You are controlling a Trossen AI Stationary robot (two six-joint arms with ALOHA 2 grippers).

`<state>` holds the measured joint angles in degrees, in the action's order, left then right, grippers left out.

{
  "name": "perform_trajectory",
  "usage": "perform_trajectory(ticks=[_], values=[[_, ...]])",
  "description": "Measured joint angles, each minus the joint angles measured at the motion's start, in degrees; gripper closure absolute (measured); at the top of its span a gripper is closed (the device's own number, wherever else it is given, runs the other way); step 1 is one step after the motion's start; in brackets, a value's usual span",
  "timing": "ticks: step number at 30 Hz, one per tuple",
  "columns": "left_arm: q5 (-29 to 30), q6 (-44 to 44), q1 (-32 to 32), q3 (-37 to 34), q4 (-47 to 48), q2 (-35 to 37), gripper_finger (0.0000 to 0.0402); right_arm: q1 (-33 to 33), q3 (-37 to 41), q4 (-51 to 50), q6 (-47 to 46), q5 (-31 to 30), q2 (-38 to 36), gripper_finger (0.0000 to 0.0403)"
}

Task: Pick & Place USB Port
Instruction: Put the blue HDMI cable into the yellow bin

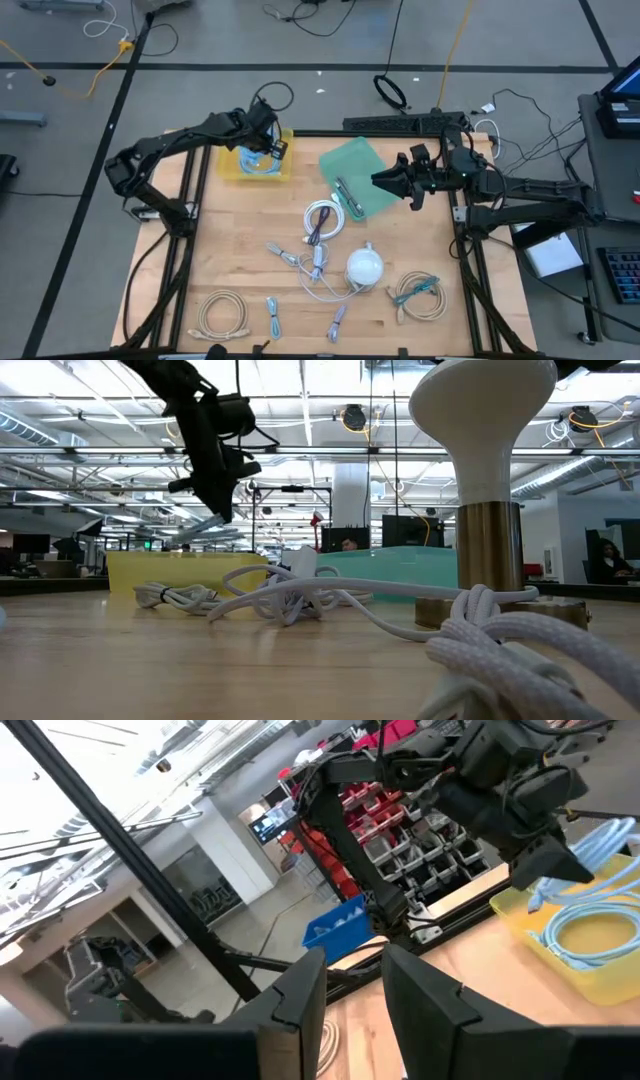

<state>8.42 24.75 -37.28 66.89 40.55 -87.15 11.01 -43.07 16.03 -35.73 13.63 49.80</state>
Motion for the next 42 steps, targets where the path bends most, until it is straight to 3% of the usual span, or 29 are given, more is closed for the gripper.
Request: perform_trajectory(ticks=[17, 25, 30, 37, 42], values=[[-0.9, 7.1, 3.4, -10.1, -6.0, 0.0, 0.0385, 0.0, 0.0, 0.0, 0.2, -0.3, 0.0, 0.031], [-0.6, 7.3, 4.5, -9.6, -9.6, 0.0, 0.0283, 0.0, 0.0, 0.0, 0.2, -0.1, 0.0, 0.031], [0.1, 7.3, 4.2, -8.0, -9.7, 0.1, 0.0256, 0.0, 0.0, 0.0, 0.2, -0.1, 0.0, 0.031], [-2.9, 7.3, 4.5, -4.2, -3.1, 0.1, 0.028, 0.0, 0.0, 0.0, 0.3, -0.1, 0.0, 0.031], [-8.7, 7.2, 6.7, -4.1, 2.5, 0.1, 0.0378, 0.3, 0.0, 0.0, 0.4, -0.1, 0.0, 0.031]])
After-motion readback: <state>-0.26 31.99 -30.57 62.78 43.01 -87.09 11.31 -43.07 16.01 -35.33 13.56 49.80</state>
